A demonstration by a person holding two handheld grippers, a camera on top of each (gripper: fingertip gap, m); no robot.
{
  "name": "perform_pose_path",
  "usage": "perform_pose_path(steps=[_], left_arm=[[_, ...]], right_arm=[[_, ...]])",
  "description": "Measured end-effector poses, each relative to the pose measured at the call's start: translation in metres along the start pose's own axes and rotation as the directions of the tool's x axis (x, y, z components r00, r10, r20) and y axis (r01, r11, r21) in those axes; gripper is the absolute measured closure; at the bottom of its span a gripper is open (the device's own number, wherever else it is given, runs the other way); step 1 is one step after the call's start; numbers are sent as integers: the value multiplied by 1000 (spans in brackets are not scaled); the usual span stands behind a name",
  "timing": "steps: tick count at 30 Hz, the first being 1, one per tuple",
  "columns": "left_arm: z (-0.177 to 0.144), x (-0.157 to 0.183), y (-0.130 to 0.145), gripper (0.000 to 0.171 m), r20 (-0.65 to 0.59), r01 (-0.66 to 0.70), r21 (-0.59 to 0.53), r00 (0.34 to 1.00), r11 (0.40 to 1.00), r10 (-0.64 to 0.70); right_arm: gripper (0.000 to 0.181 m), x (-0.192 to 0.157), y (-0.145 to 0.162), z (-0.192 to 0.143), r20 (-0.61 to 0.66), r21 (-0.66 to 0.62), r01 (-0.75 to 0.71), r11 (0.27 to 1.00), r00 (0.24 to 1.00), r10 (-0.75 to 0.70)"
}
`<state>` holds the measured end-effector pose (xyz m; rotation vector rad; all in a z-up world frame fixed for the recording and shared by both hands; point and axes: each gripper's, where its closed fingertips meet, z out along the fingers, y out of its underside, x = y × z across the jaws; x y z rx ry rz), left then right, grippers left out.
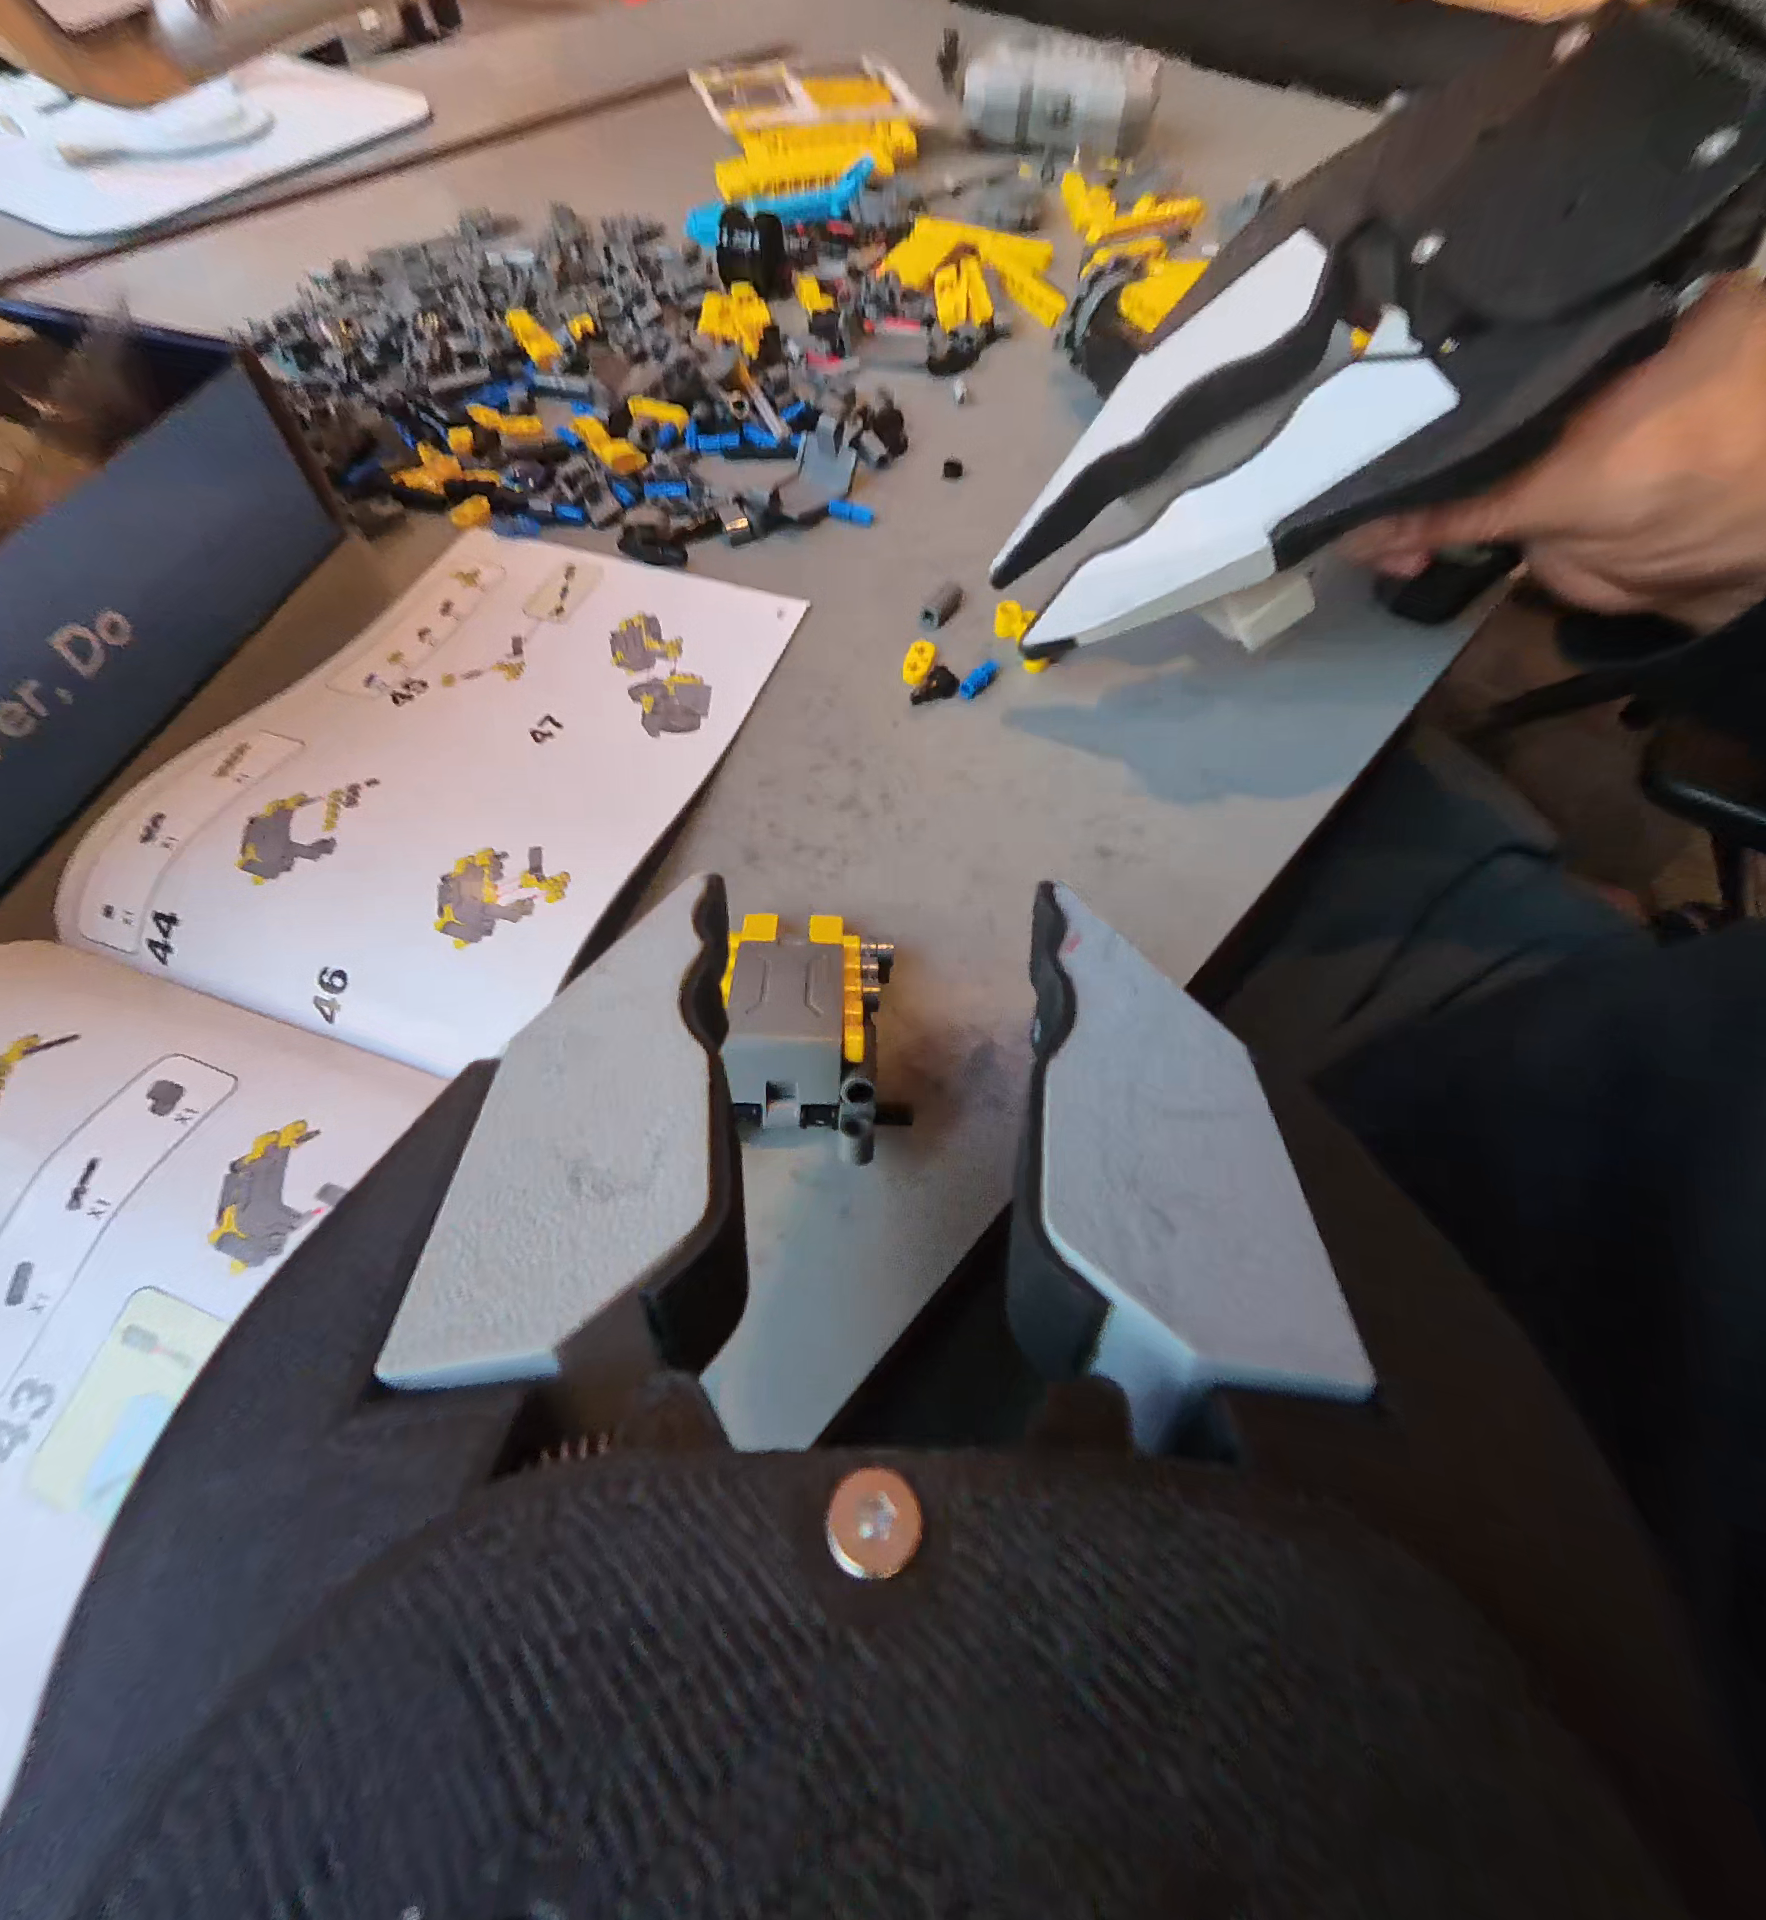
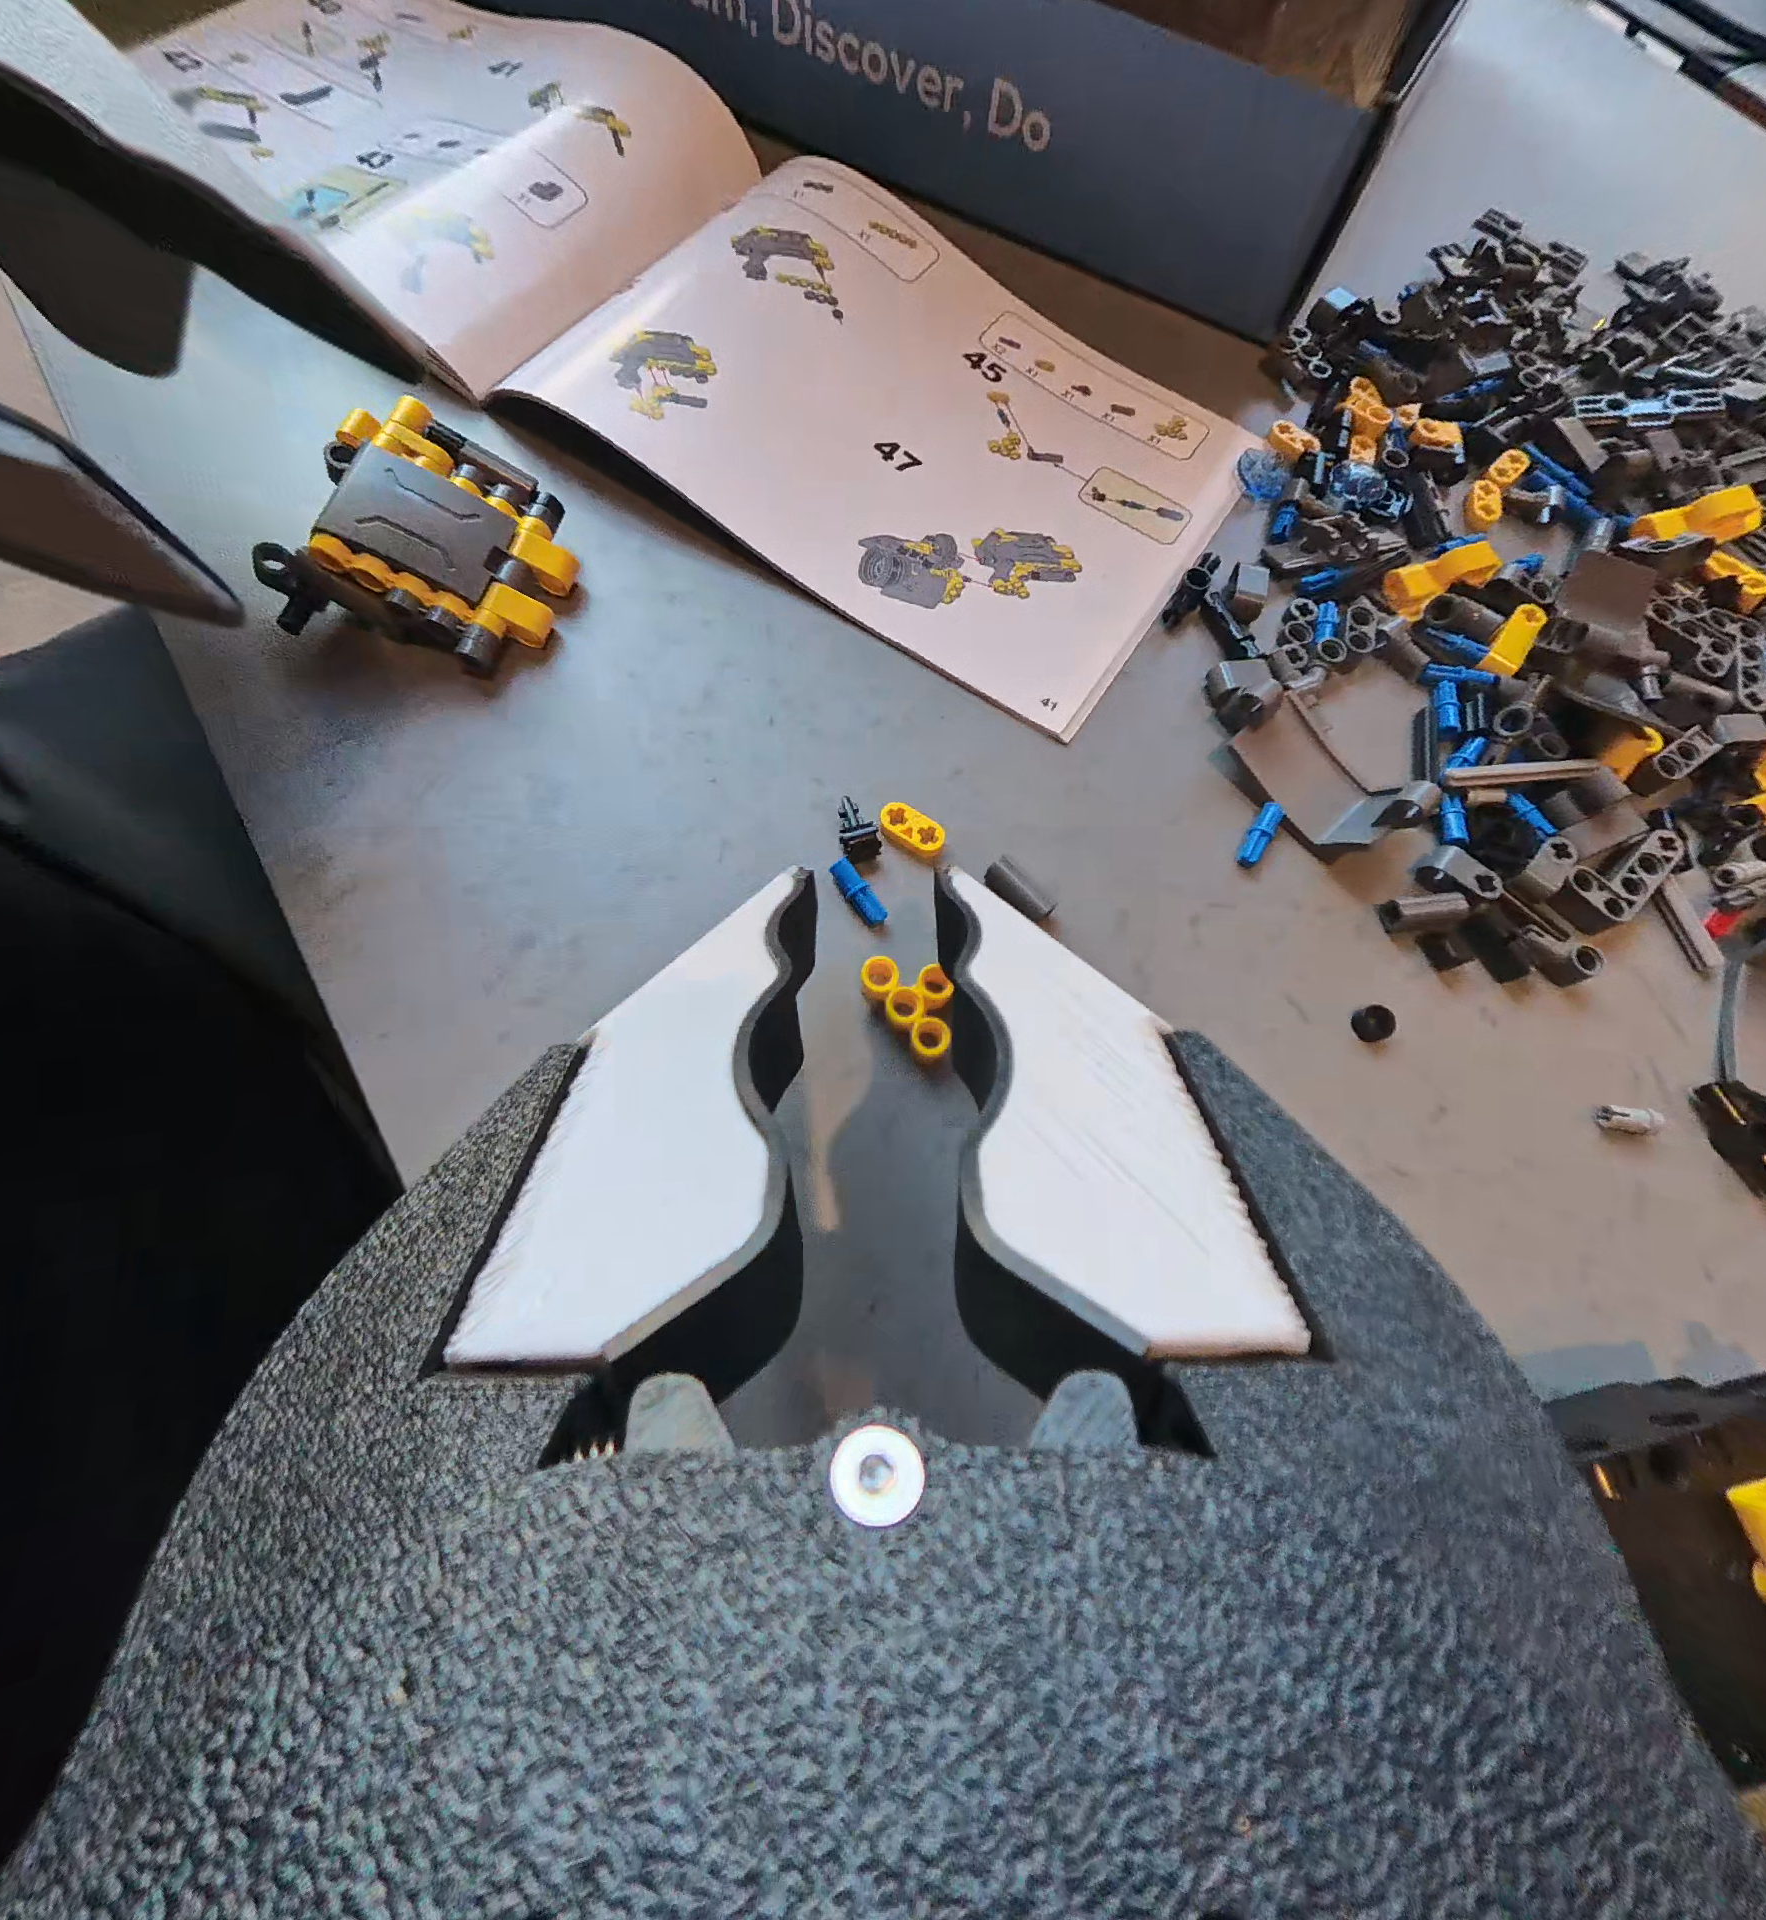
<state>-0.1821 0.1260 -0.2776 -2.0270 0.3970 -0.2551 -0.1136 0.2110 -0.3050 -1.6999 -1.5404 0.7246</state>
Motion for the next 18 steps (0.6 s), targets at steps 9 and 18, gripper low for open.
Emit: perform_pose_path(steps=[9,18], left_arm=[[16,-14,21,114,57,-51,-107,997,993,57],[20,-24,31,116,54,-90,-124,994,988,97]], right_arm=[[150,1,3,22,25,-122,-1,993,1000,4],[165,15,-5,12,-6,-126,-19,992,1000,18]])
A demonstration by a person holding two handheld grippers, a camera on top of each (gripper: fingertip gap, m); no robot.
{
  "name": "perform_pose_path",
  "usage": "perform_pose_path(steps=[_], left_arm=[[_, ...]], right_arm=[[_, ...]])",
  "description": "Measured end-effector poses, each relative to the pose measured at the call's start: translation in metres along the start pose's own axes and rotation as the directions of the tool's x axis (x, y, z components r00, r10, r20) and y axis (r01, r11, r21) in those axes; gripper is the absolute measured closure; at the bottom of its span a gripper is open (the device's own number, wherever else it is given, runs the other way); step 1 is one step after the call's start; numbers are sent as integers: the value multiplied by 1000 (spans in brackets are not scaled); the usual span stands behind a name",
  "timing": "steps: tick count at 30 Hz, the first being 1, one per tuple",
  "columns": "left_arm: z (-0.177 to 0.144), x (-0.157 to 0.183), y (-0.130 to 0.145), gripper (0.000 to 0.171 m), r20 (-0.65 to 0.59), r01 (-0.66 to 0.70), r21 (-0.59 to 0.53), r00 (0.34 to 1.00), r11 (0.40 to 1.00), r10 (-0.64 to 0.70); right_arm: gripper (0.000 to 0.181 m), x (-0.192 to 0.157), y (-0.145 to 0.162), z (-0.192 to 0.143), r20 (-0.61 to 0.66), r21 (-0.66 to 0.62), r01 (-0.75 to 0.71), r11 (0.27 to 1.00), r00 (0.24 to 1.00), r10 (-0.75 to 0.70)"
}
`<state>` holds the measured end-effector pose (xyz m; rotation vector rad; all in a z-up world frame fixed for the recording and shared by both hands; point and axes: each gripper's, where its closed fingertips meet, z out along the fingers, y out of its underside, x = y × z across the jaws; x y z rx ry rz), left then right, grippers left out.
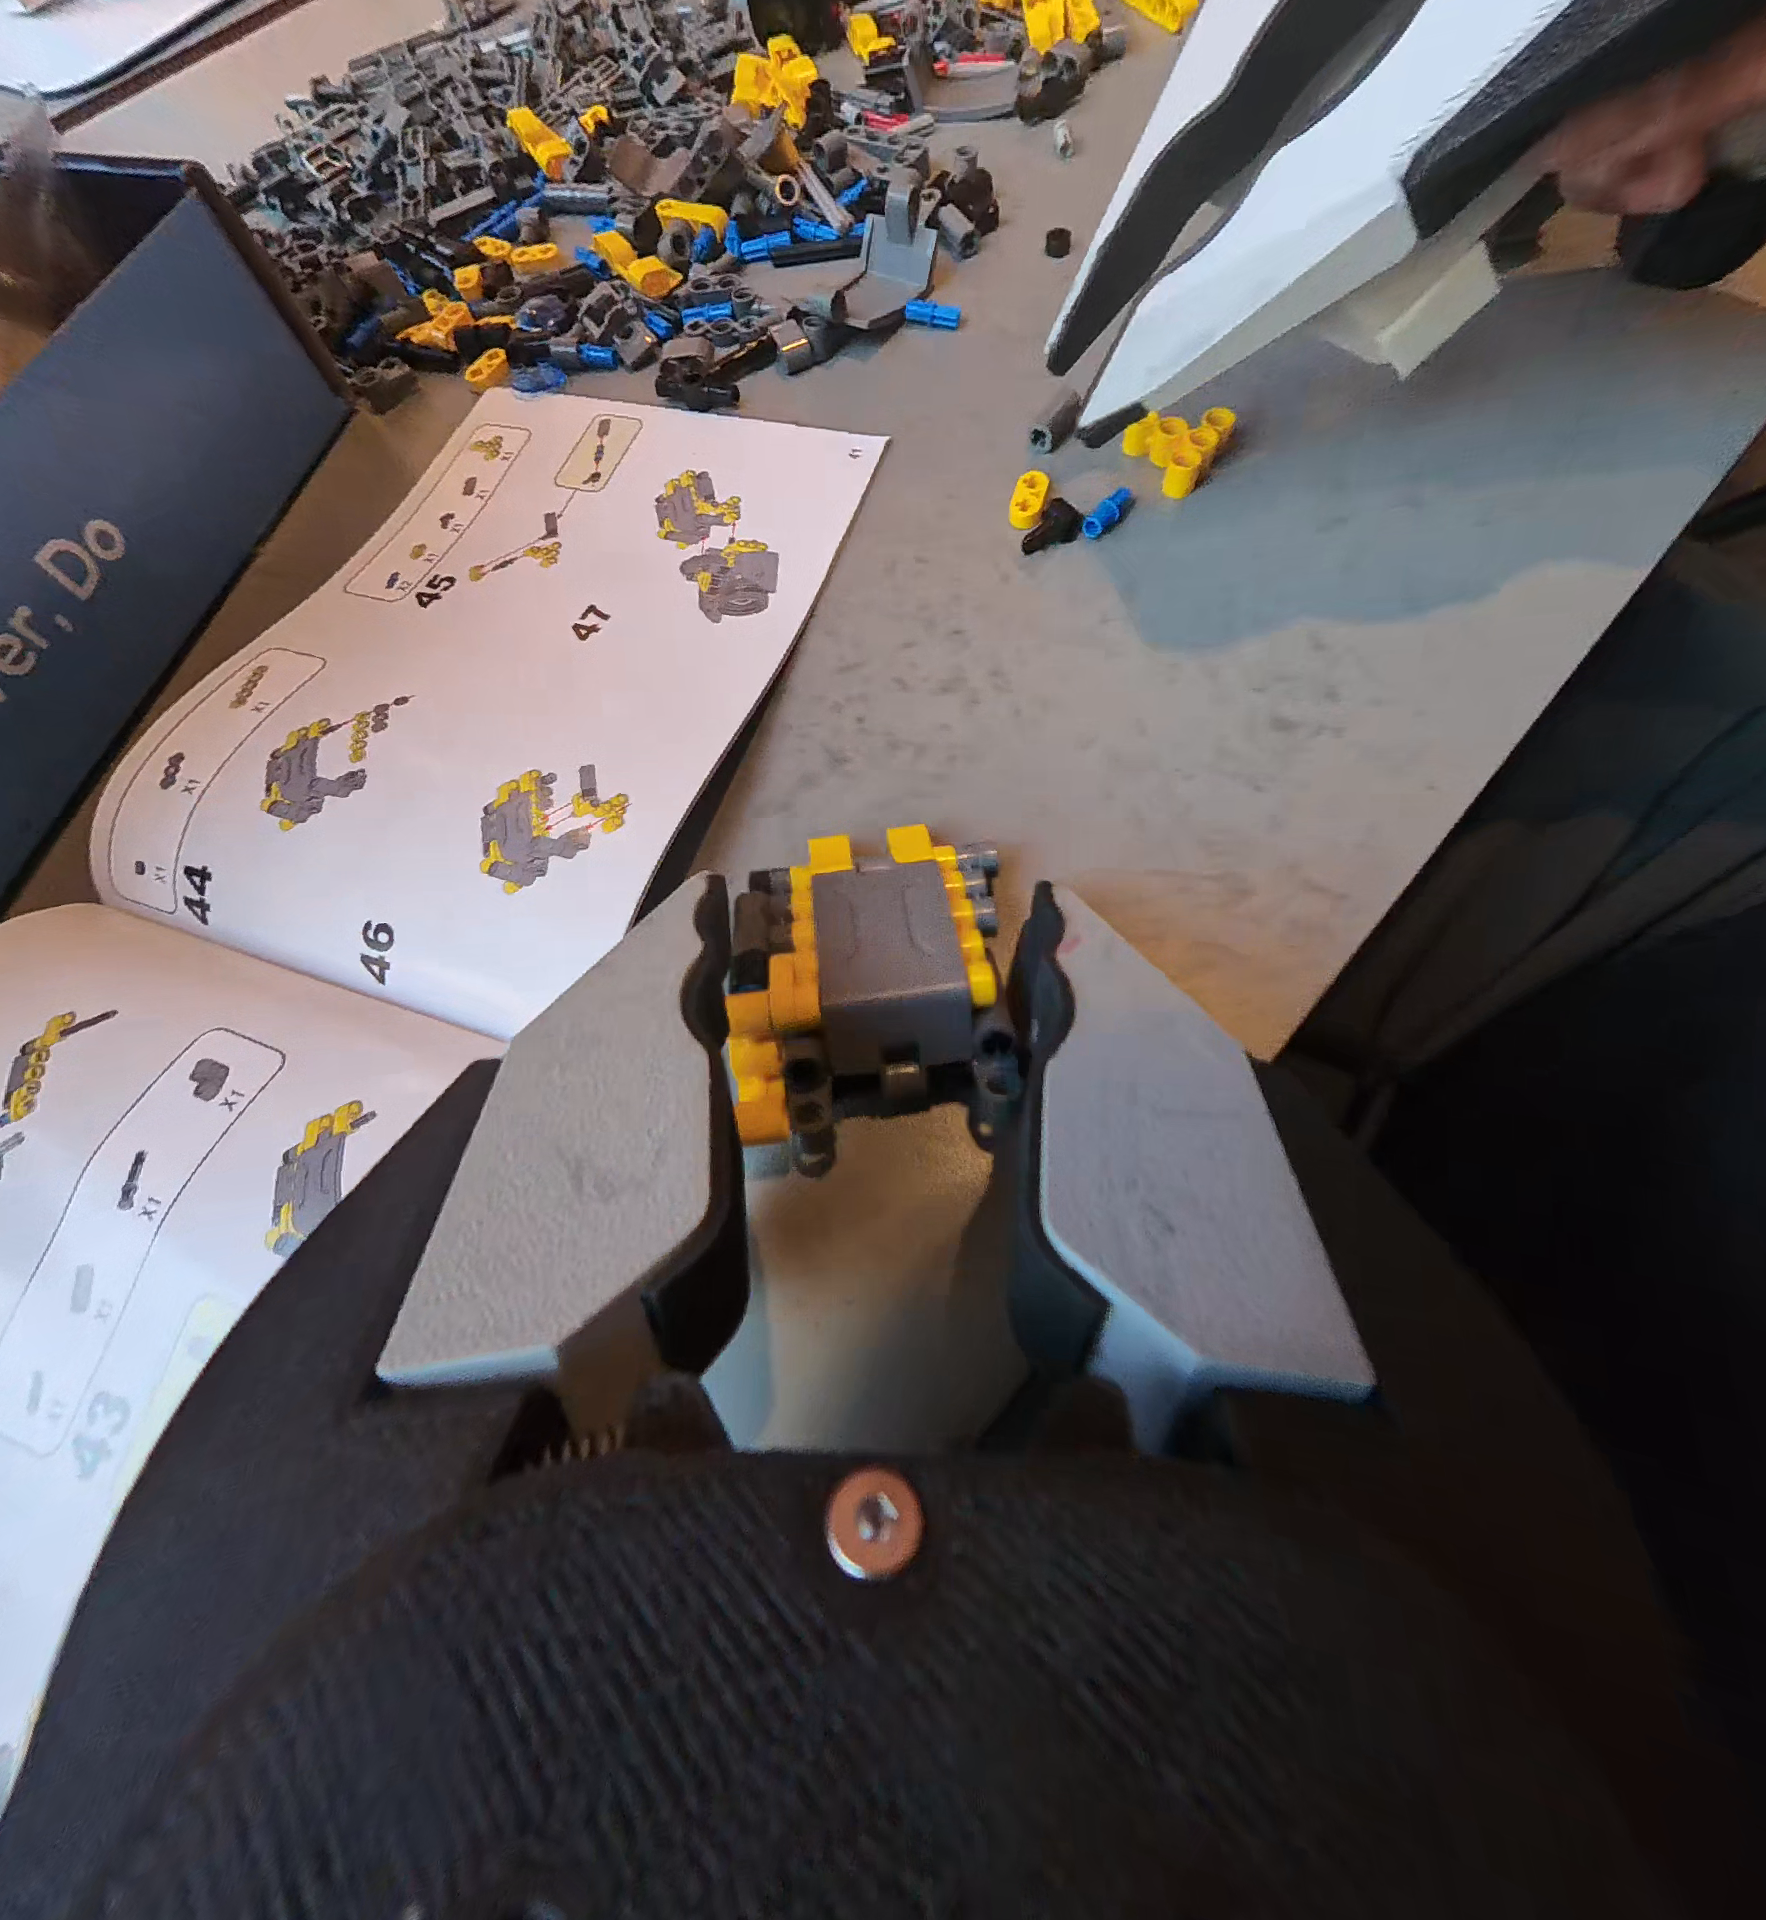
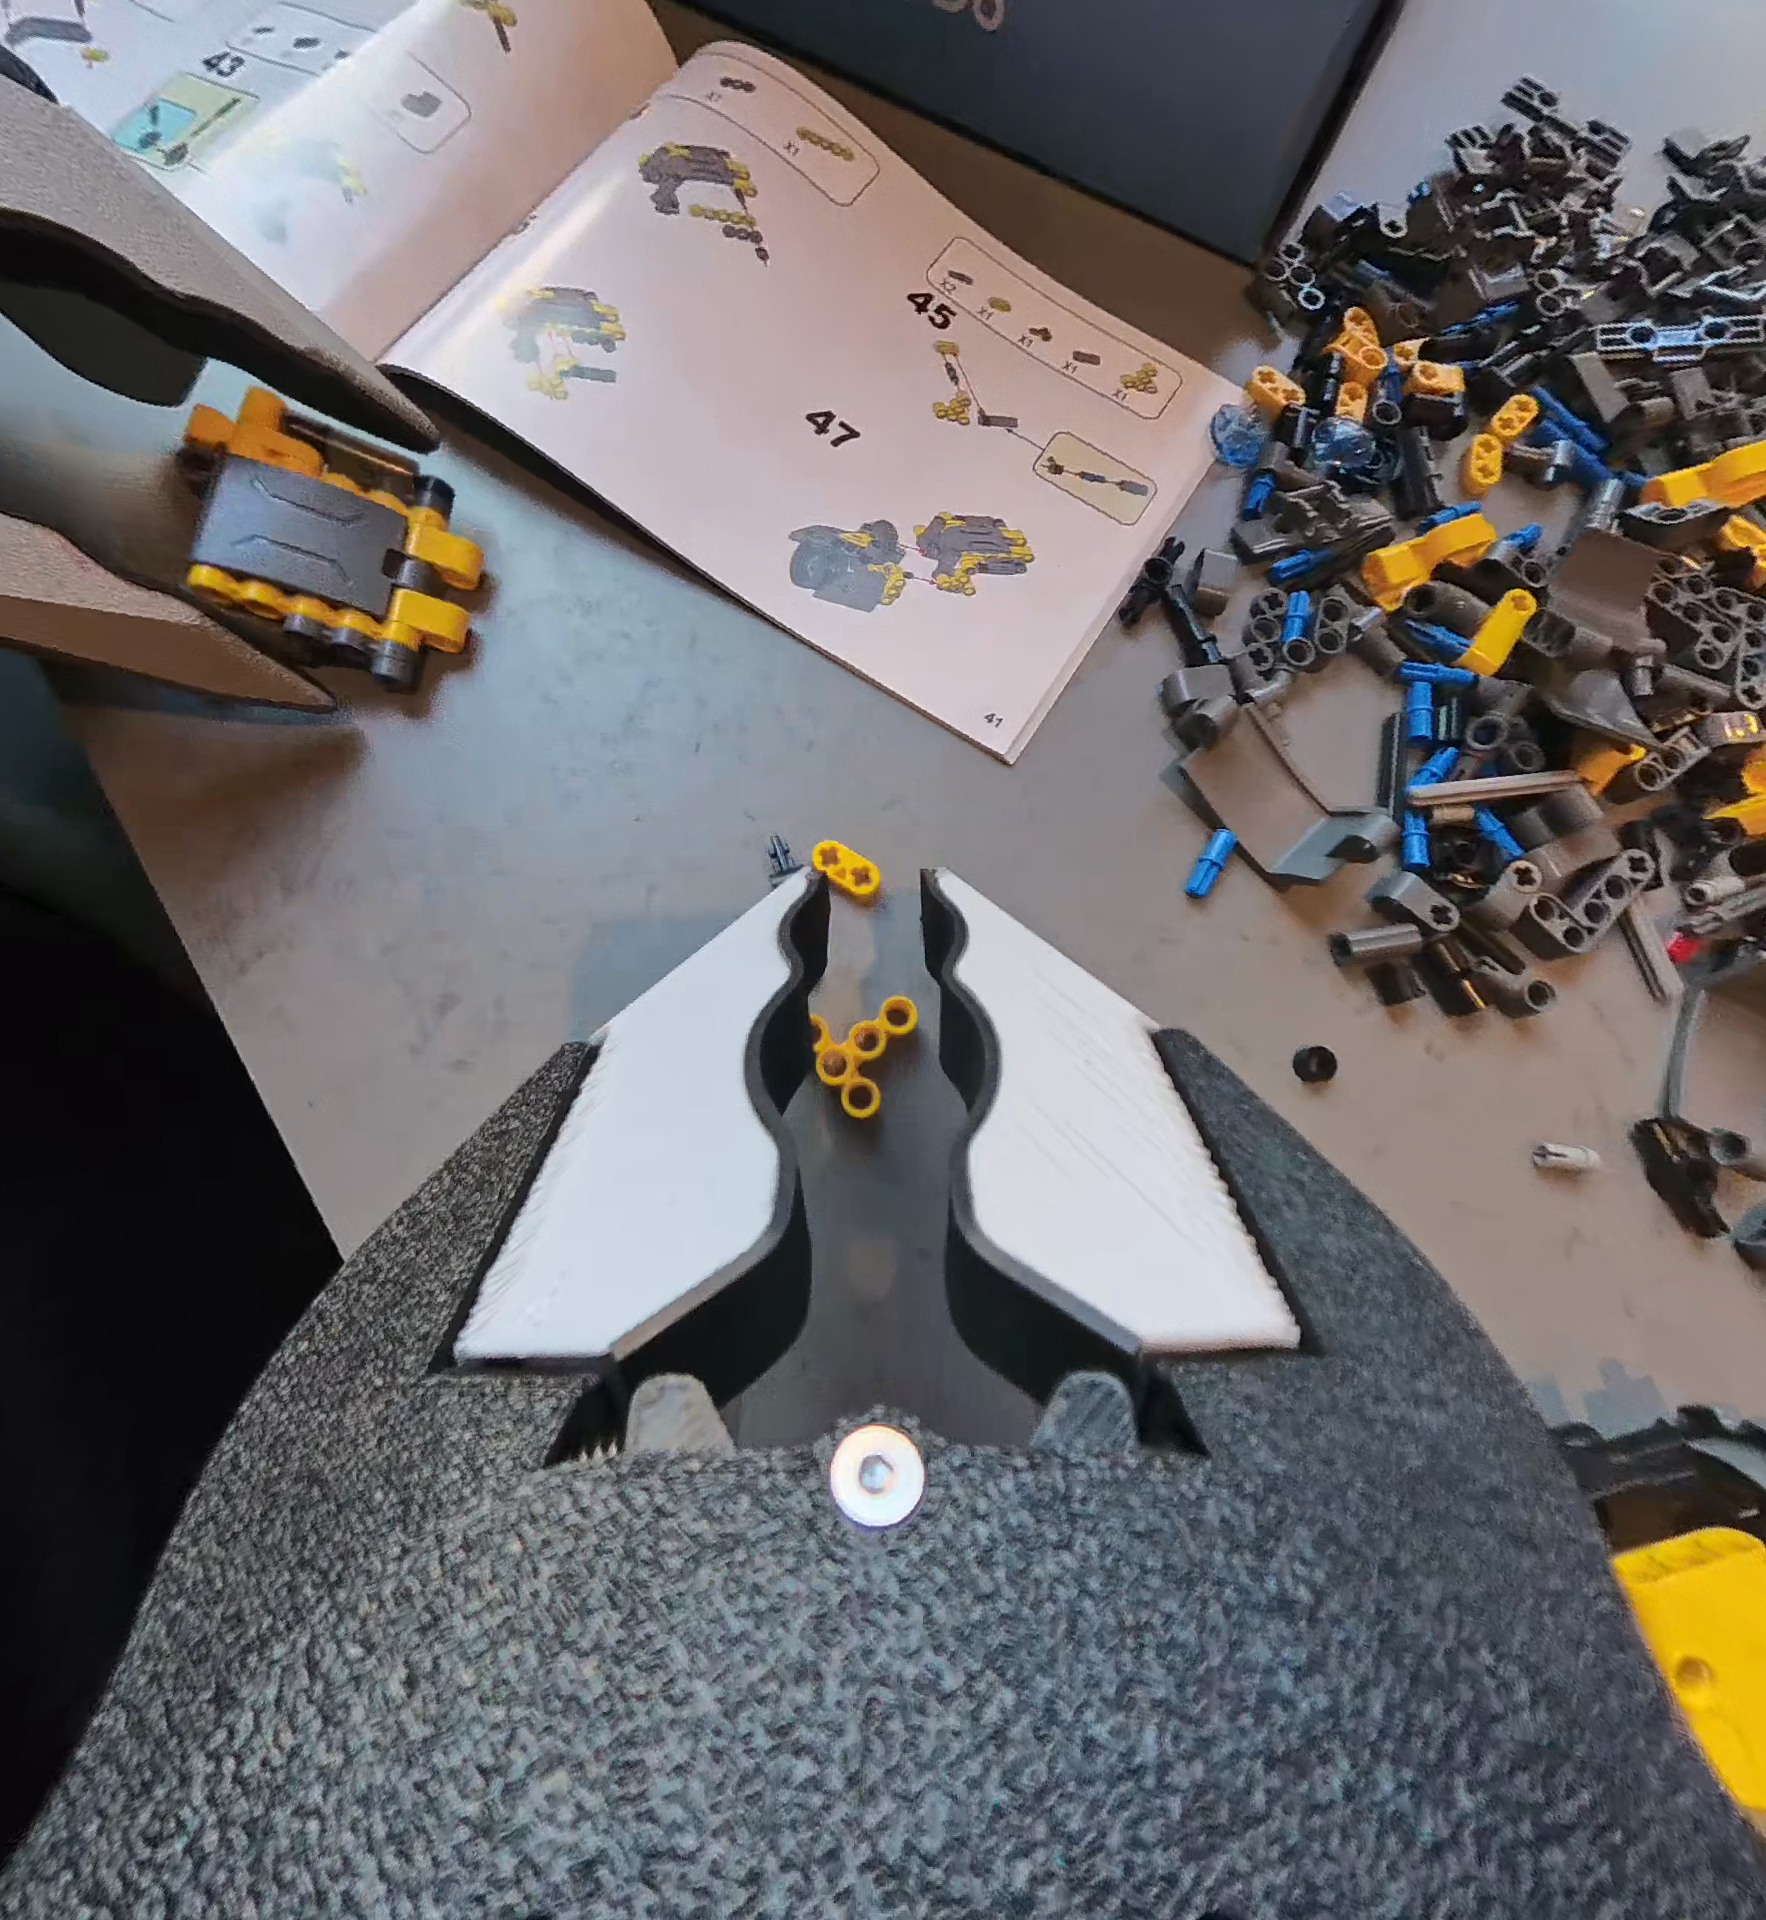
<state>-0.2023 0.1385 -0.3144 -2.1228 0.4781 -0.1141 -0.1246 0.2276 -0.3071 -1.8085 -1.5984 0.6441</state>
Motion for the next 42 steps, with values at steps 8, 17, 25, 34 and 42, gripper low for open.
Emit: perform_pose_path(steps=[8,17,25,34,42], left_arm=[[-3,0,0,120,-3,17,36,1000,999,-17],[-6,3,-1,124,-20,11,67,1000,998,-9],[-6,3,-1,124,-17,6,67,1000,998,-5],[-6,3,-2,125,-17,1,68,1000,998,0],[-6,4,-2,126,-22,2,69,1000,998,0]], right_arm=[[174,-15,7,16,14,-75,87,993,996,-86],[171,3,18,3,-33,-103,54,993,998,-58],[165,-2,5,12,34,-90,79,993,996,-77],[174,-18,6,19,167,-133,86,987,984,-63],[172,-43,8,16,200,-142,102,985,977,-72]])
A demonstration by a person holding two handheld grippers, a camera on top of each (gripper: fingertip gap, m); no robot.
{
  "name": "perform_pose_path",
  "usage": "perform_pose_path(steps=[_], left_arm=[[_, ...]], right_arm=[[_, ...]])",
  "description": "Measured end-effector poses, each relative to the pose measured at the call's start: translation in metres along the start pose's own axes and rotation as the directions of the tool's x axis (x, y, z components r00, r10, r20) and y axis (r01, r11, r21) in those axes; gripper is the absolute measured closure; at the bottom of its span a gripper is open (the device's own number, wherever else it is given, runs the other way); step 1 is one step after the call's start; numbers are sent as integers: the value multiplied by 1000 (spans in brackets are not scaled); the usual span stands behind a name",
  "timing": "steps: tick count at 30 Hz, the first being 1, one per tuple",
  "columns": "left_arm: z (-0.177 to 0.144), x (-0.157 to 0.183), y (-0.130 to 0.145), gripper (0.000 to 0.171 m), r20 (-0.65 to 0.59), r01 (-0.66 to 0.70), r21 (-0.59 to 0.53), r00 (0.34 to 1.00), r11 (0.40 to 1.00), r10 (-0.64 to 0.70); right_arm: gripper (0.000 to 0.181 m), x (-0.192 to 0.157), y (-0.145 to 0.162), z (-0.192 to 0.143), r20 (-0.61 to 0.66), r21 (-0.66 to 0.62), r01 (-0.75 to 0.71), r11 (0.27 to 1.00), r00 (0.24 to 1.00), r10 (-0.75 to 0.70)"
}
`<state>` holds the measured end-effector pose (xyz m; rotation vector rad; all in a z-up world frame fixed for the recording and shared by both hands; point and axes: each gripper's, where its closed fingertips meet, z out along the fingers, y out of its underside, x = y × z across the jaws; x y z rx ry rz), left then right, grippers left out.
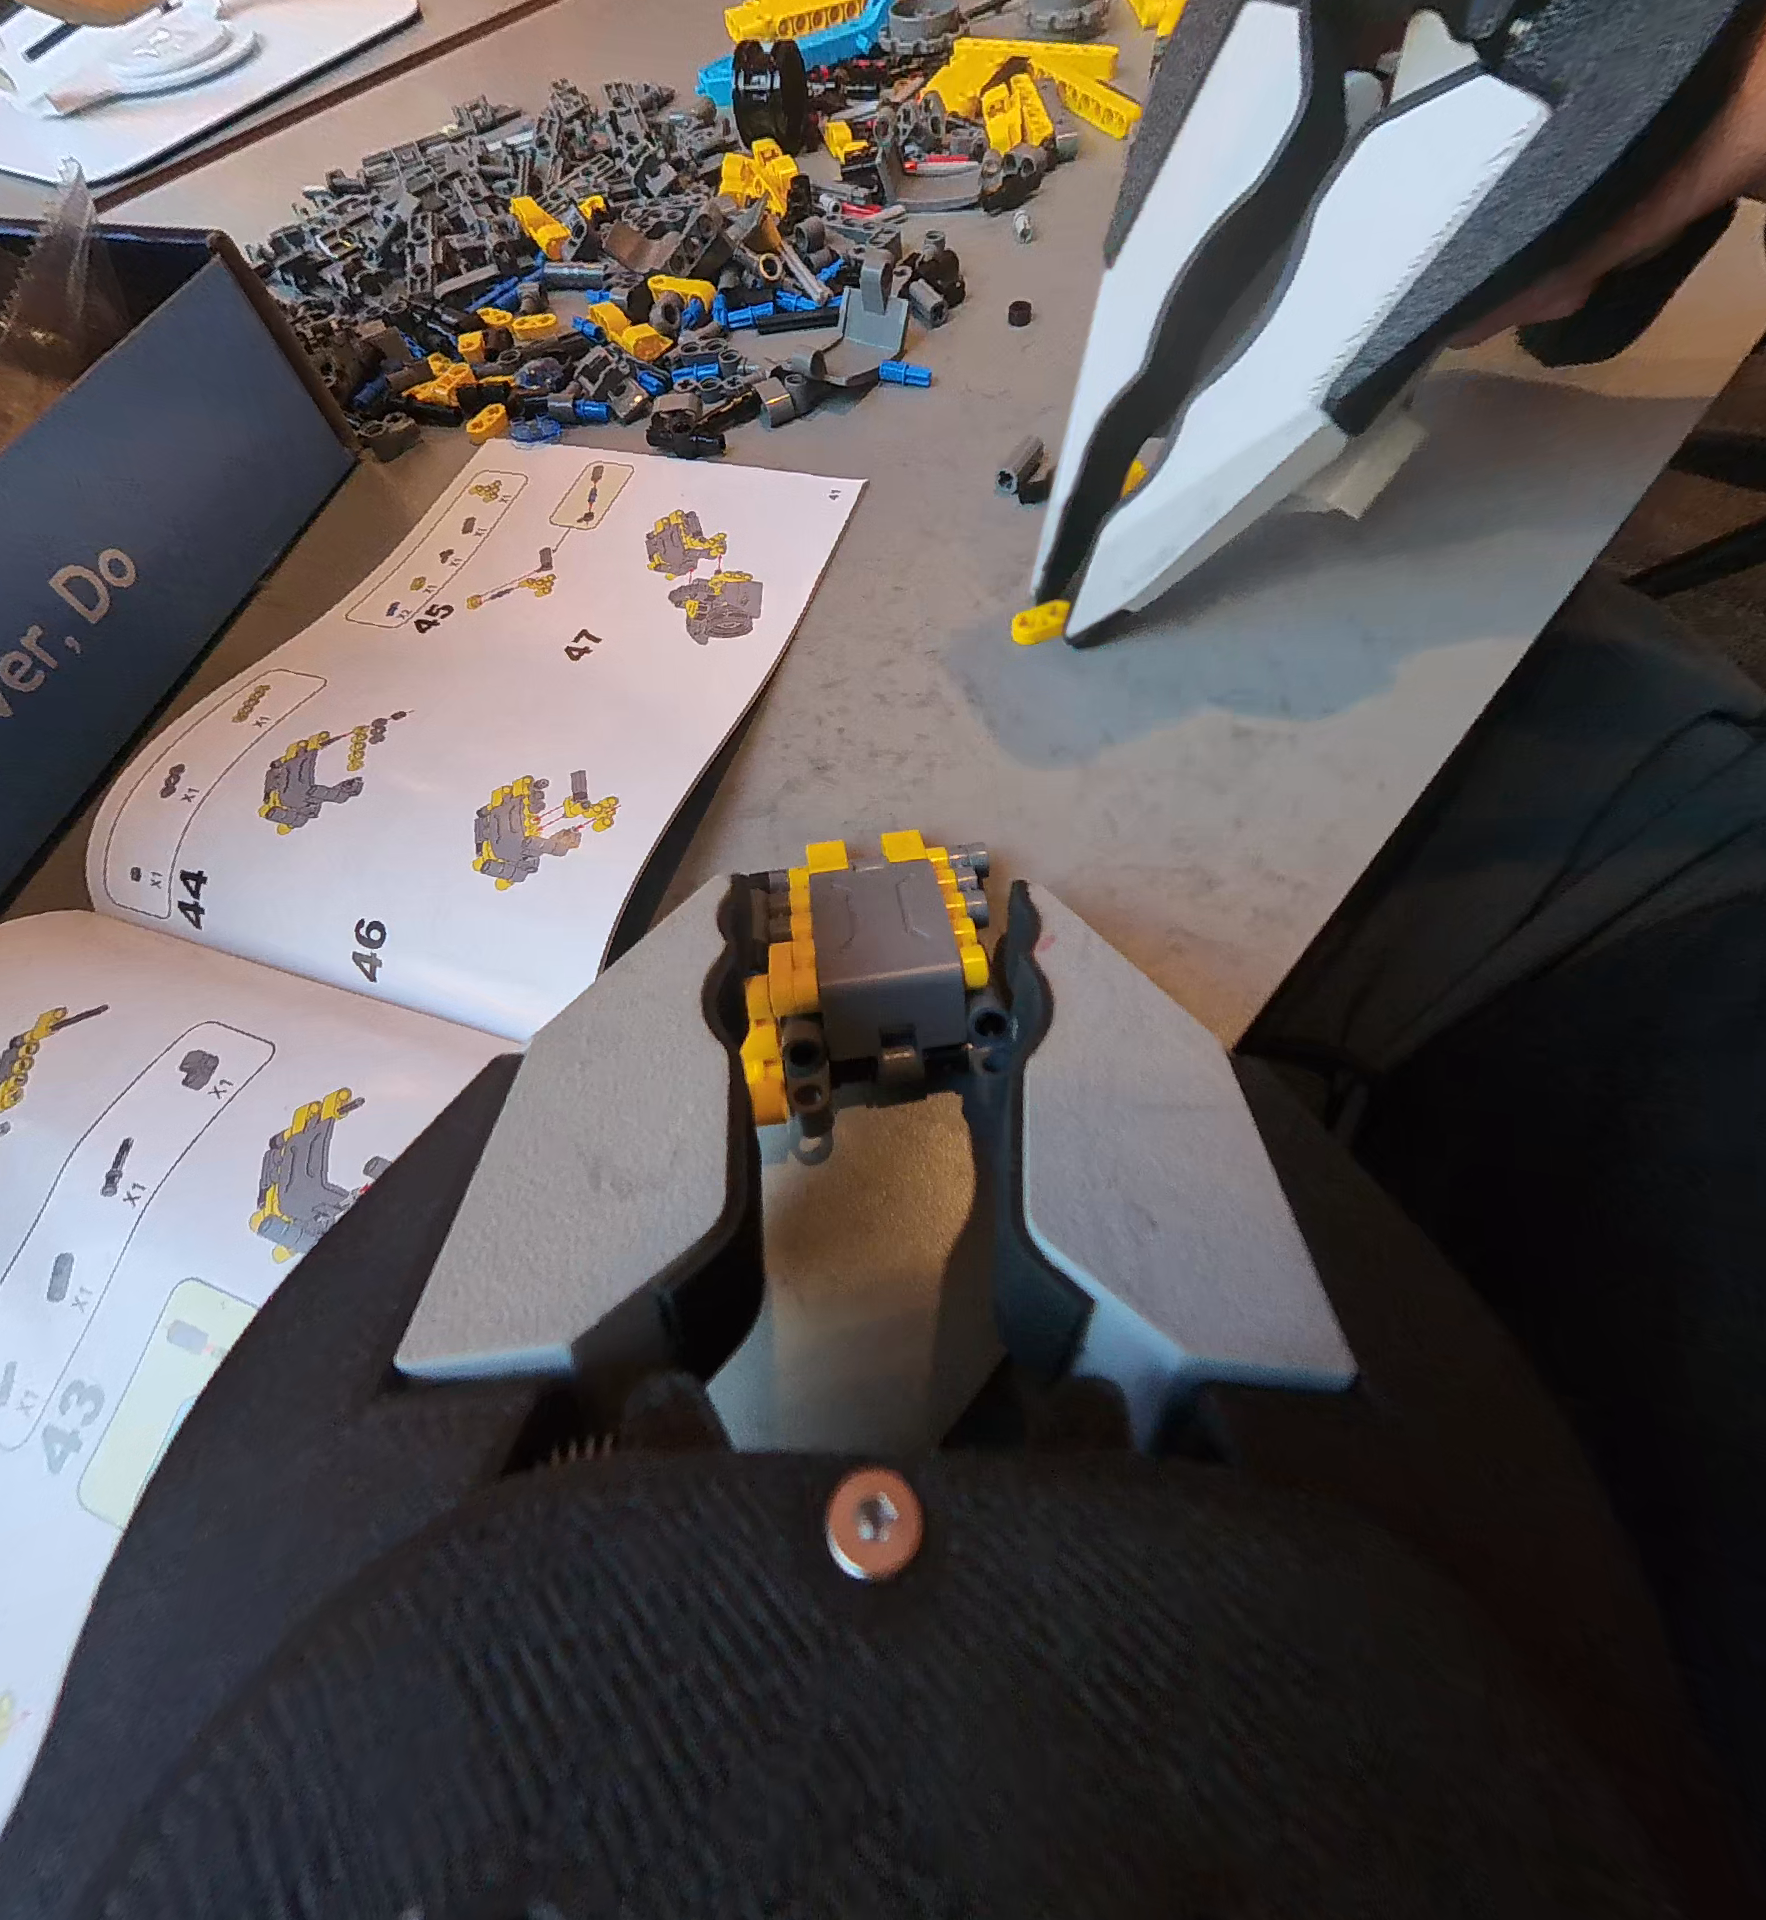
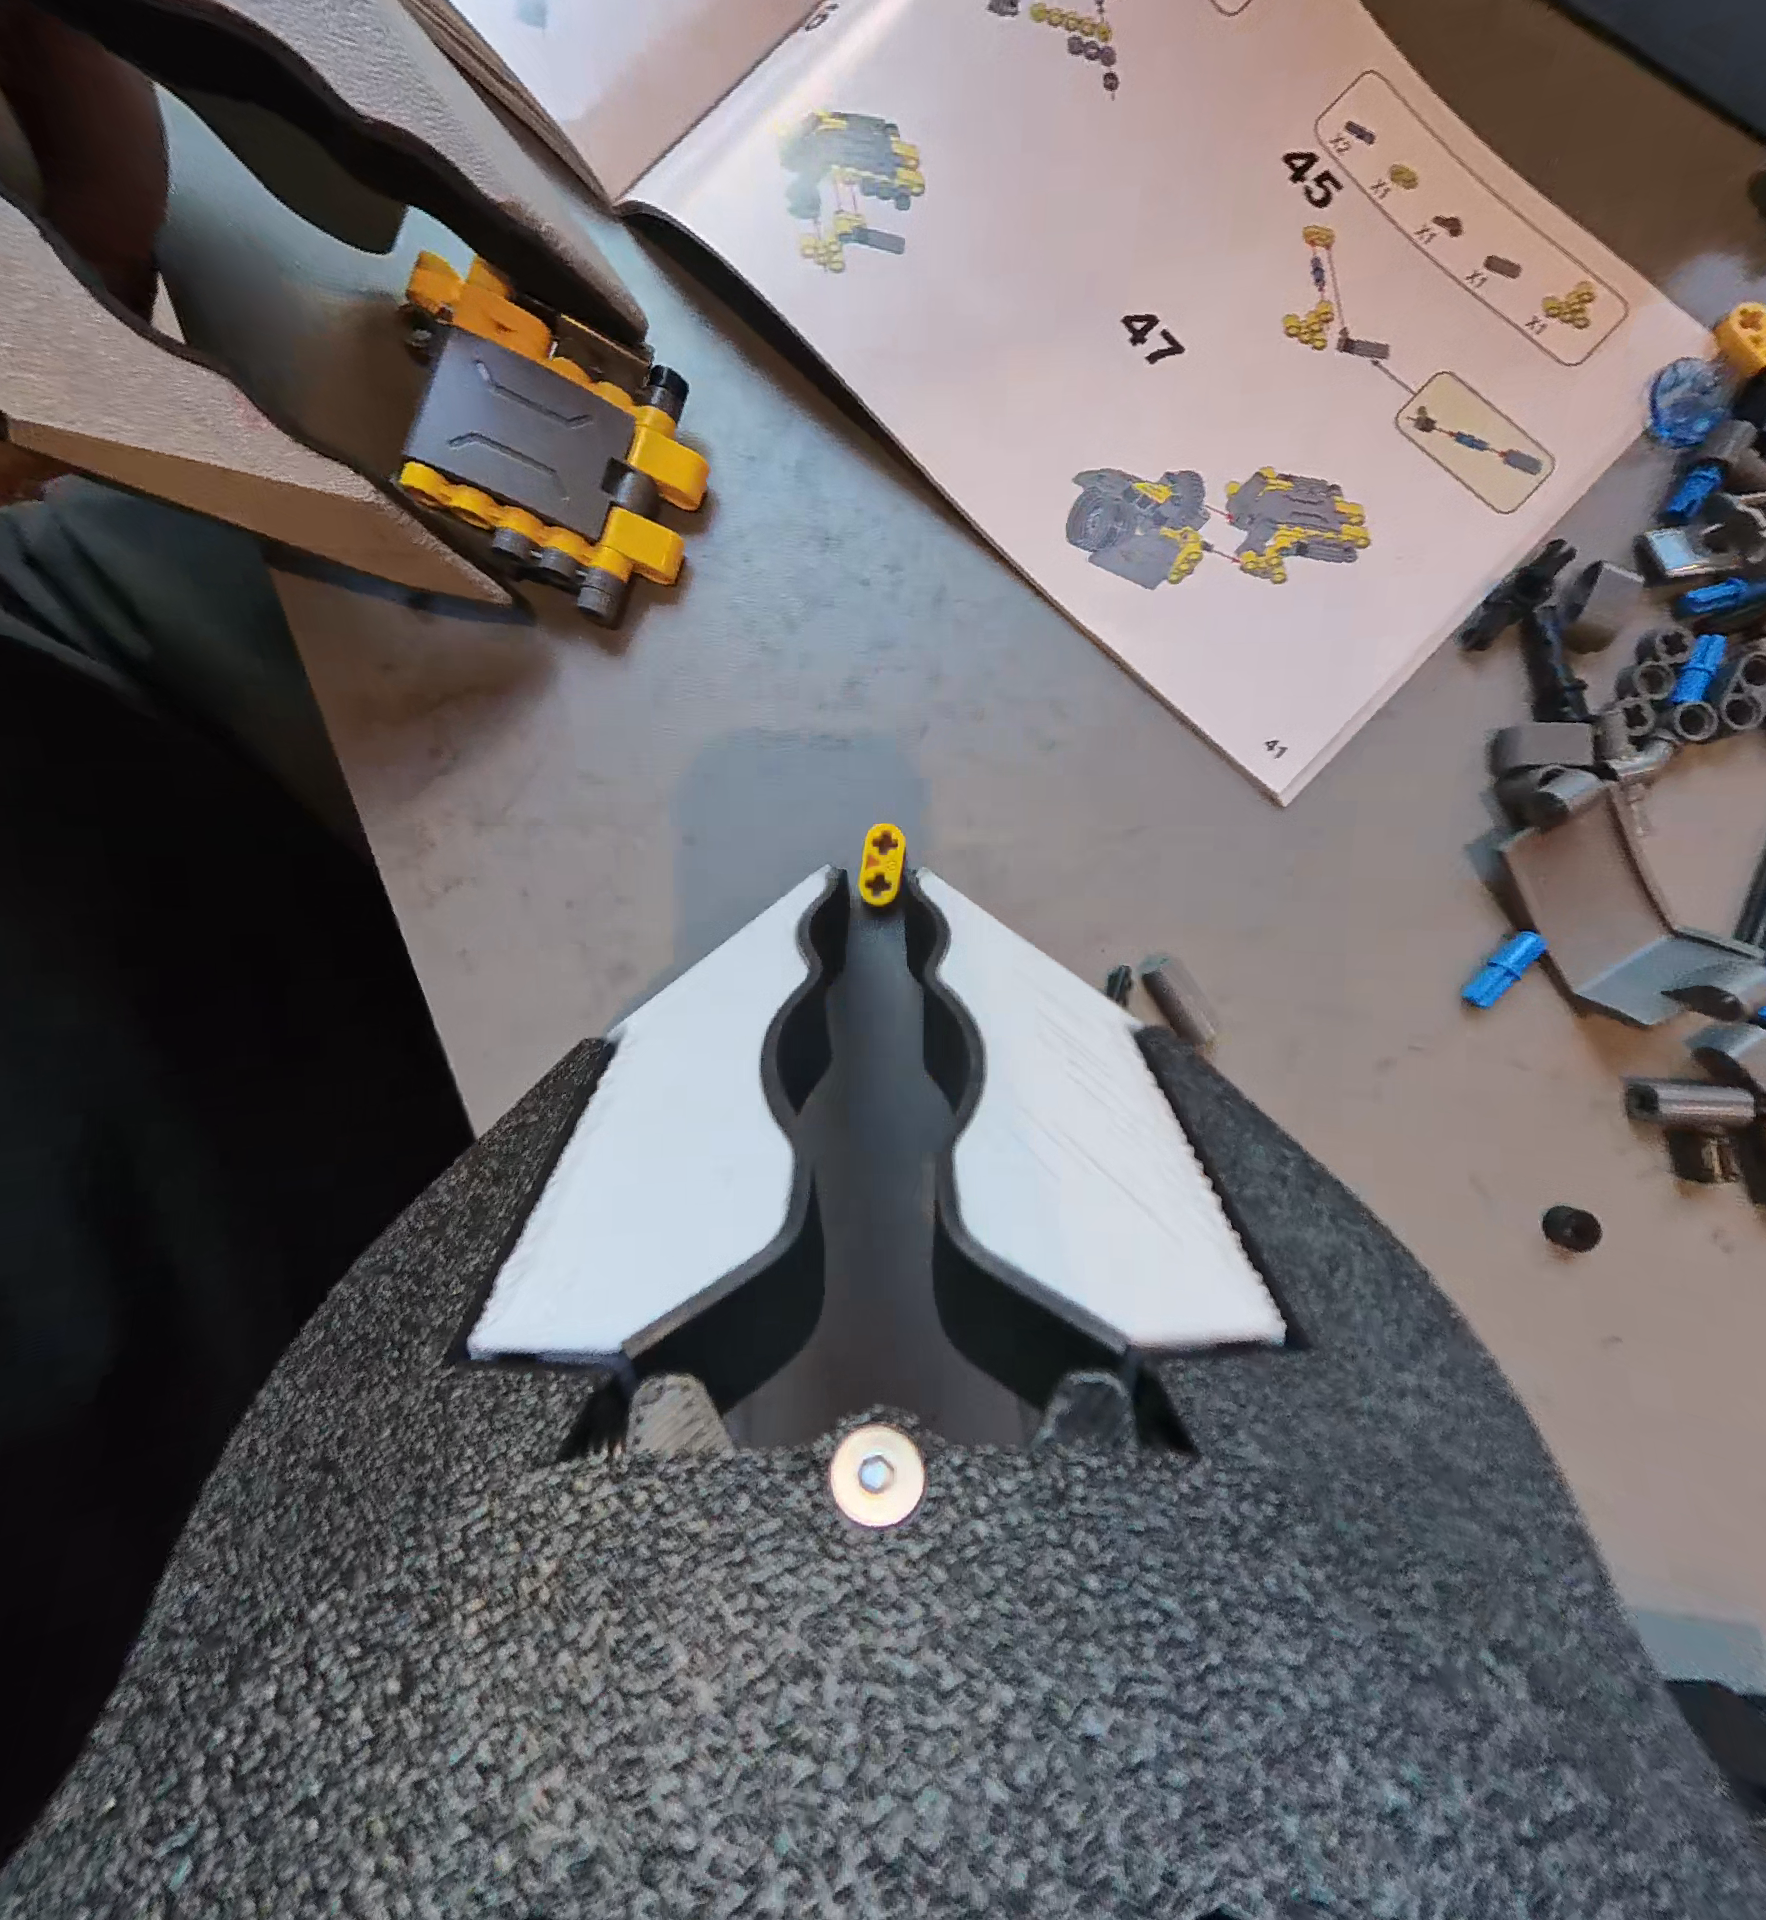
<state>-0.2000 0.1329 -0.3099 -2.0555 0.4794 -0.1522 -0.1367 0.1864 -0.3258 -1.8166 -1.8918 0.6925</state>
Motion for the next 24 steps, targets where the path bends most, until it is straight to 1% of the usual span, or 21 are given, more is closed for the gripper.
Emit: perform_pose_path(steps=[6,11,14,20,24], left_arm=[[0,1,0,126,-2,-3,2,1000,1000,3],[0,1,0,126,-2,-3,3,1000,1000,3],[0,1,0,127,-1,-4,4,1000,1000,4],[0,1,0,127,1,-9,4,1000,1000,9],[-1,1,-1,127,3,-13,6,1000,1000,13]], right_arm=[[169,-2,3,-2,23,14,-34,999,999,34],[168,-19,3,-3,78,2,-24,1000,997,23],[169,-27,1,-5,99,16,-11,1000,995,9],[169,-11,0,-11,54,32,-41,999,998,40],[168,3,10,-19,-23,3,-19,1000,1000,19]])
